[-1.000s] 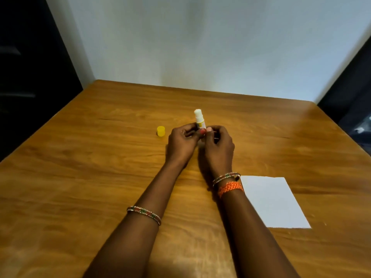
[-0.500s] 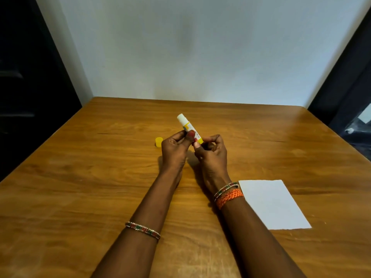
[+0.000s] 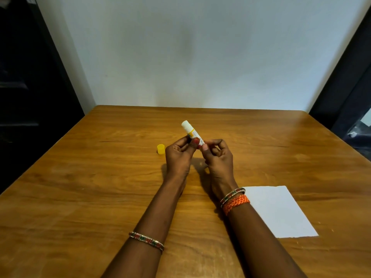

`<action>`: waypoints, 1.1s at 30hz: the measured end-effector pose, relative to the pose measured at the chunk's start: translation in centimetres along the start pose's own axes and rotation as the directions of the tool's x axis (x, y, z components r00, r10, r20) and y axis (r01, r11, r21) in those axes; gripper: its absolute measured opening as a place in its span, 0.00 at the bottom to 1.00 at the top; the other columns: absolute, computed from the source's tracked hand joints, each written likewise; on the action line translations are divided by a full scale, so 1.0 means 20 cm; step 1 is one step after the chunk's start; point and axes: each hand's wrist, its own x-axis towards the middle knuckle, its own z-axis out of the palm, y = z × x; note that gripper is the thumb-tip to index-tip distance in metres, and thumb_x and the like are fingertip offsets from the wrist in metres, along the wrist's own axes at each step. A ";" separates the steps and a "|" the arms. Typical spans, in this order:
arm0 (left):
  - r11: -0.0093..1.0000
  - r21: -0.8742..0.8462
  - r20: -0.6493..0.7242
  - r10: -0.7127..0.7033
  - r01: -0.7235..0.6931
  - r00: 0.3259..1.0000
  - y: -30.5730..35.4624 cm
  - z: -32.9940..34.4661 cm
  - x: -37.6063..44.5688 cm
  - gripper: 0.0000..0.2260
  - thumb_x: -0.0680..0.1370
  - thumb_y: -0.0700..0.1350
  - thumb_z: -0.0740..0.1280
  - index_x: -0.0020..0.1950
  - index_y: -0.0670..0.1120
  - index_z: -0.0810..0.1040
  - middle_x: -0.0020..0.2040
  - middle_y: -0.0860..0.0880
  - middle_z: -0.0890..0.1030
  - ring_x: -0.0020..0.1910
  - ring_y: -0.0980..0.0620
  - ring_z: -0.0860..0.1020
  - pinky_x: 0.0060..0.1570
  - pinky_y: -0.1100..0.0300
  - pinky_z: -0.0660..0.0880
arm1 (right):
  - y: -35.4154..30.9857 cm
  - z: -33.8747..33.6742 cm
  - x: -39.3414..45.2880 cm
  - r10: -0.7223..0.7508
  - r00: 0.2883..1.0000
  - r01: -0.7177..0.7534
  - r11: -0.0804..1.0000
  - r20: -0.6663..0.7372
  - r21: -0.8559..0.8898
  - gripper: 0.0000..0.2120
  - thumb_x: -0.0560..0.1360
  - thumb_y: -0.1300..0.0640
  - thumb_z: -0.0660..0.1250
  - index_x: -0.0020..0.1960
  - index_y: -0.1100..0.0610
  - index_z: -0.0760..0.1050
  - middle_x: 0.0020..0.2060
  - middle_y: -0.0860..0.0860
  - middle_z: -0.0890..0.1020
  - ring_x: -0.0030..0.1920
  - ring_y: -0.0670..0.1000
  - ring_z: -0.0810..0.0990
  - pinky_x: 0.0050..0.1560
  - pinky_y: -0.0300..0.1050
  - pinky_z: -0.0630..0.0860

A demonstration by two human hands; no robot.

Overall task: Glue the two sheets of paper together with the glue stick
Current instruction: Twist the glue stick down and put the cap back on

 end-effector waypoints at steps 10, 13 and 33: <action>1.000 0.024 0.050 0.003 -0.005 0.999 0.00 -0.02 0.00 0.12 0.77 0.42 0.64 0.59 0.43 0.78 0.46 0.52 0.83 0.37 0.64 0.78 0.37 0.70 0.72 | -0.01 -0.04 0.02 0.203 0.973 -0.210 0.976 0.111 0.055 0.11 0.77 0.51 0.63 0.51 0.58 0.76 0.31 0.50 0.77 0.29 0.44 0.72 0.29 0.40 0.71; 0.999 0.006 0.056 -0.048 0.048 0.997 0.00 -0.03 0.00 0.10 0.77 0.43 0.64 0.57 0.47 0.79 0.46 0.52 0.84 0.38 0.57 0.77 0.37 0.62 0.72 | 0.00 -0.04 0.03 0.233 0.963 -0.249 0.962 0.133 0.116 0.07 0.78 0.53 0.63 0.49 0.58 0.74 0.32 0.53 0.79 0.30 0.45 0.76 0.31 0.37 0.74; 0.997 -0.012 0.135 -0.068 0.070 0.989 0.01 -0.03 -0.01 0.08 0.79 0.42 0.62 0.52 0.50 0.79 0.42 0.51 0.83 0.33 0.56 0.76 0.32 0.59 0.72 | -0.02 -0.03 0.02 0.245 0.955 -0.274 0.944 0.167 0.184 0.04 0.78 0.60 0.61 0.50 0.60 0.70 0.35 0.55 0.79 0.31 0.46 0.76 0.33 0.38 0.76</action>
